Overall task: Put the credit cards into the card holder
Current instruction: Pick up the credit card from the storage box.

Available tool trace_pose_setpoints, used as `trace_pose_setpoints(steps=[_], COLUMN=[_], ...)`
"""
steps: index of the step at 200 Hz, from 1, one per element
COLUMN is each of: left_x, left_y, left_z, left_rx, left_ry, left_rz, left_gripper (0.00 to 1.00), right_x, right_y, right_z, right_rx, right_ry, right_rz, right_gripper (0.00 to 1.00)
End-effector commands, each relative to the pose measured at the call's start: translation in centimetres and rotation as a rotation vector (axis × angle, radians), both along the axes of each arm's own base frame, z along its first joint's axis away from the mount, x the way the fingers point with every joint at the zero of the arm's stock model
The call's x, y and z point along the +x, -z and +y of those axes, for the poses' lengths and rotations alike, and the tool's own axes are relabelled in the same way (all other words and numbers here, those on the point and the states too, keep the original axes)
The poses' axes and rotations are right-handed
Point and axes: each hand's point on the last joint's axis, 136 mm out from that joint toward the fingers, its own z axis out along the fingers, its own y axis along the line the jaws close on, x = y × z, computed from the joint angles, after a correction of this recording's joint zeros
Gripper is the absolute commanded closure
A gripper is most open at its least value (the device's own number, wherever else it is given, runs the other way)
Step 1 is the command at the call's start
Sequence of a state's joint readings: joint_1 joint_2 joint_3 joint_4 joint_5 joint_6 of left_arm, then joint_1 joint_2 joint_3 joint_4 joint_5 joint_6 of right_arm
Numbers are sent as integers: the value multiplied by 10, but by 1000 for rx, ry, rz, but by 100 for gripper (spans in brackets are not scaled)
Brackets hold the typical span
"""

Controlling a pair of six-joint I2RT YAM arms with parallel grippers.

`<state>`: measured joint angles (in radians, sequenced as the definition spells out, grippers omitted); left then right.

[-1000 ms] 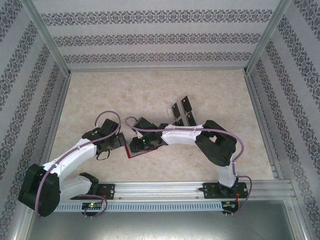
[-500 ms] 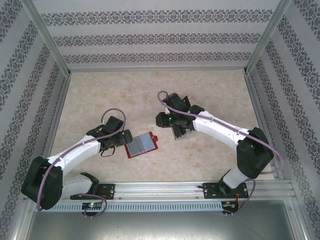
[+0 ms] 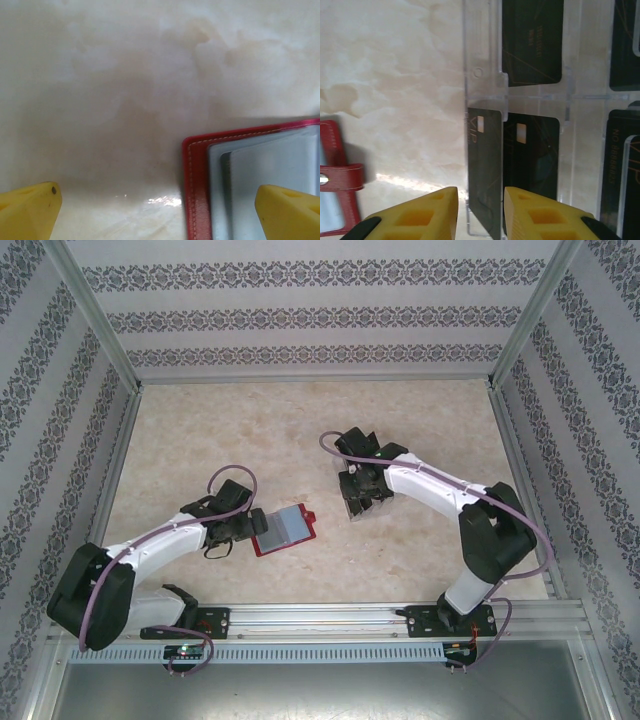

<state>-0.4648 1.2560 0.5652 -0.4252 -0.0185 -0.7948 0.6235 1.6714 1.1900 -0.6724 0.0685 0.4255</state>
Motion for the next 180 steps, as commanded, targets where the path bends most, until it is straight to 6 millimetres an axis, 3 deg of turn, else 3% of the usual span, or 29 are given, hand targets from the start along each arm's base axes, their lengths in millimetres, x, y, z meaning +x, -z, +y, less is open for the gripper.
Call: trace_pose_setpoints(steps=[1,131,180], left_x=[-1,0,0], left_y=[5,8,6], left_z=[-4,-4,-4], left_rx=[-10,-5,-5], left_ry=[-1,2,4], left_rz=[2,3,-1], left_gripper=[0,0,0], right_x=[5,0,0], right_y=[2,29,8], right_z=[-14,-8,-7], right_rx=[-83,-127,-151], right_ry=[-3,-26,-24], right_rz=[4,56,-24], right_gripper=[68,70,70])
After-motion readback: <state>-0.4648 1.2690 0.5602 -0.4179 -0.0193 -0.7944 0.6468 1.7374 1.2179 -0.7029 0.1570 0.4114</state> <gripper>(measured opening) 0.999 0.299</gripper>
